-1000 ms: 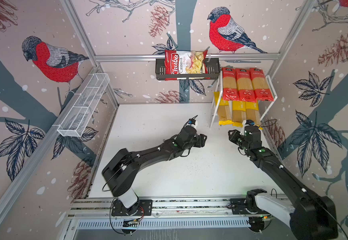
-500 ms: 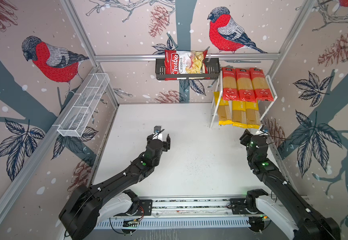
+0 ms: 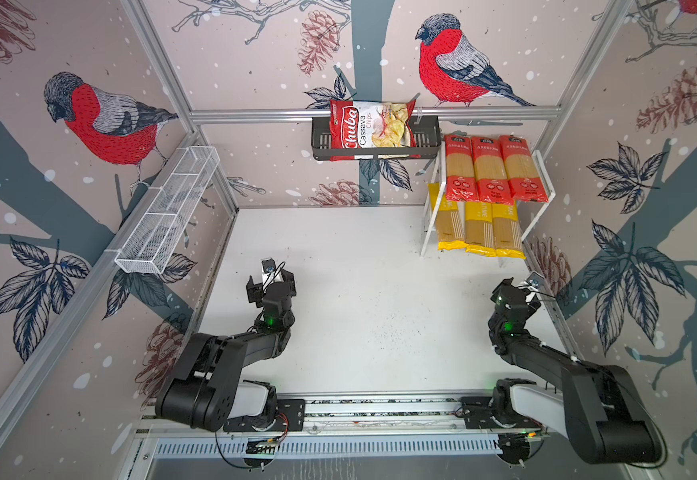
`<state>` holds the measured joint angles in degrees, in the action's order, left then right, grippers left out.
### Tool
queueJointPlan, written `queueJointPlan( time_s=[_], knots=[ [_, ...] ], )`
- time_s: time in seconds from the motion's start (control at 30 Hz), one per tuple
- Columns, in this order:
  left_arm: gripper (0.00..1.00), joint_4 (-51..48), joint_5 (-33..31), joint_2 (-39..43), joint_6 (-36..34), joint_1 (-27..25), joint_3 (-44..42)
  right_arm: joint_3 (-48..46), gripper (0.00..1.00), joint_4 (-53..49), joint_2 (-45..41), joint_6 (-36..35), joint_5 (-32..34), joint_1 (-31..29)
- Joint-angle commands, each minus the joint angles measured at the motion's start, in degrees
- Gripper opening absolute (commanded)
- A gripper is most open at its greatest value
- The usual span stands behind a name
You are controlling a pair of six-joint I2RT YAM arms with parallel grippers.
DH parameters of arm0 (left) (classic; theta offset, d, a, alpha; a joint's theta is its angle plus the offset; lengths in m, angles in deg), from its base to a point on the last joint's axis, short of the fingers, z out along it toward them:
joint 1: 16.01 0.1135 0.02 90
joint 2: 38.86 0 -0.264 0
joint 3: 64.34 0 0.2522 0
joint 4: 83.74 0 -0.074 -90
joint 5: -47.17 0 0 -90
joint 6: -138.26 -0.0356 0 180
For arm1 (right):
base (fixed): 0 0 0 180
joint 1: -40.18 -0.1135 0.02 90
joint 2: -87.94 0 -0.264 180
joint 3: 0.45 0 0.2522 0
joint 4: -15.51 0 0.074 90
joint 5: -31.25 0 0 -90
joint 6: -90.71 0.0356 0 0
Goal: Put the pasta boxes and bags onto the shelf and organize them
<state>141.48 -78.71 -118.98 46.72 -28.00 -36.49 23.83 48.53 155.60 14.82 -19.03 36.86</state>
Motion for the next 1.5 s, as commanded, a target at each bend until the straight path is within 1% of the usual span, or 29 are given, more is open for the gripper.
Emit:
queueJointPlan(
  time_s=[0.0,0.07,0.1,0.17,0.23,0.27,0.3,0.37,0.4,0.43,0.47,0.5,0.57,0.67,0.73,0.77,0.8,0.83,0.87,0.9,0.93,0.97,1.0,1.07,1.1,1.13,1.17,1.2,1.47],
  knots=[
    [0.92,19.1,4.2,-3.5,-1.6,1.4,-3.3,-0.9,0.69,12.1,2.3,-2.0,-3.2,0.8],
    [0.91,22.1,6.4,-4.8,-1.8,1.8,-4.7,-1.9,0.69,16.4,3.9,-1.1,-3.9,0.9],
    [0.91,22.9,7.2,-5.5,-2.2,1.7,-4.9,-2.0,0.7,16.5,3.9,-0.4,-5.7,0.8],
    [0.92,26.9,8.2,-8.1,-2.7,1.8,-5.4,-3.9,0.72,23.5,7.9,-0.4,-7.0,1.0],
    [0.92,24.7,8.3,-6.7,-1.3,2.1,-5.7,-5.5,0.73,31.0,11.2,-1.2,-6.8,1.1],
    [0.92,24.9,8.3,-7.0,-1.0,2.3,-5.7,-5.5,0.74,31.1,11.3,-1.1,-7.0,1.2],
    [0.93,26.5,8.2,-7.8,-1.1,2.5,-5.8,-4.9,0.75,29.0,10.6,-0.6,-7.2,1.4],
    [0.95,29.0,7.8,-10.8,-0.1,3.1,-6.1,-3.7,0.76,23.3,8.9,1.1,-10.1,2.9],
    [0.96,31.1,7.6,-12.2,-1.2,3.2,-5.8,-3.8,0.76,24.9,9.7,1.0,-11.4,3.7],
    [0.96,27.0,7.6,-10.9,-0.4,3.1,-4.8,-3.5,0.77,24.8,9.9,1.0,-12.0,3.9],
    [0.96,22.7,7.8,-9.7,0.5,3.3,-3.7,-2.8,0.78,22.6,9.5,0.9,-13.4,4.0],
    [0.96,21.3,7.9,-9.7,0.9,3.5,-2.9,-2.9,0.78,23.3,9.9,0.2,-14.6,4.1],
    [0.96,22.9,8.3,-10.8,0.7,4.2,-2.7,-2.8,0.79,24.3,10.6,-1.3,-17.3,4.0],
    [0.96,21.3,9.1,-10.5,1.5,4.9,-2.3,-2.4,0.79,24.9,11.8,-2.8,-19.8,3.8],
    [0.96,21.0,9.2,-10.3,1.6,4.9,-2.3,-2.5,0.79,26.6,13.7,-4.0,-22.8,3.7],
    [0.96,21.3,9.1,-10.4,1.5,4.9,-2.3,-3.2,0.8,32.8,17.8,-5.5,-24.2,3.6],
    [0.97,21.0,9.2,-10.3,1.6,4.9,-2.3,-3.7,0.8,38.9,20.8,-6.7,-24.4,3.3],
    [0.97,21.2,9.1,-10.4,1.5,4.9,-2.3,-2.1,0.8,34.4,19.7,-6.5,-23.4,2.8],
    [0.97,21.3,9.2,-10.3,1.5,4.9,-2.2,0.3,0.8,25.4,17.0,-5.3,-22.1,2.6],
    [0.97,21.2,9.2,-10.3,1.5,4.9,-2.3,0.2,0.8,24.6,17.4,-5.6,-21.7,2.4],
    [0.97,21.3,9.2,-10.3,1.5,4.9,-2.3,-1.1,0.8,30.7,19.3,-6.5,-20.9,2.0],
    [0.97,21.3,9.2,-10.3,1.6,4.9,-2.2,-1.9,0.81,33.9,20.0,-6.7,-20.3,1.8],
    [0.97,21.2,9.2,-10.3,1.5,4.9,-2.3,-1.7,0.81,32.4,19.5,-6.3,-20.1,1.8],
    [0.97,21.3,9.2,-10.2,1.5,4.9,-2.4,0.3,0.81,24.9,17.1,-5.2,-19.9,1.9],
    [0.97,21.3,9.2,-10.3,1.5,4.9,-2.3,-0.2,0.82,27.3,17.9,-5.7,-19.6,1.8],
    [0.97,21.3,9.2,-10.2,1.5,4.9,-2.3,-0.7,0.85,29.2,18.5,-5.9,-19.3,1.5],
    [0.97,21.2,9.2,-10.3,1.5,4.9,-2.3,-0.6,0.91,28.9,18.4,-5.9,-19.3,1.5],
    [0.97,21.2,9.2,-10.3,1.5,4.9,-2.3,0.0,1.0,26.6,17.8,-5.6,-19.3,1.6],
    [0.97,21.2,9.1,-10.3,1.6,4.9,-2.2,0.3,1.0,25.8,17.7,-5.5,-19.1,1.5]
  ],
)
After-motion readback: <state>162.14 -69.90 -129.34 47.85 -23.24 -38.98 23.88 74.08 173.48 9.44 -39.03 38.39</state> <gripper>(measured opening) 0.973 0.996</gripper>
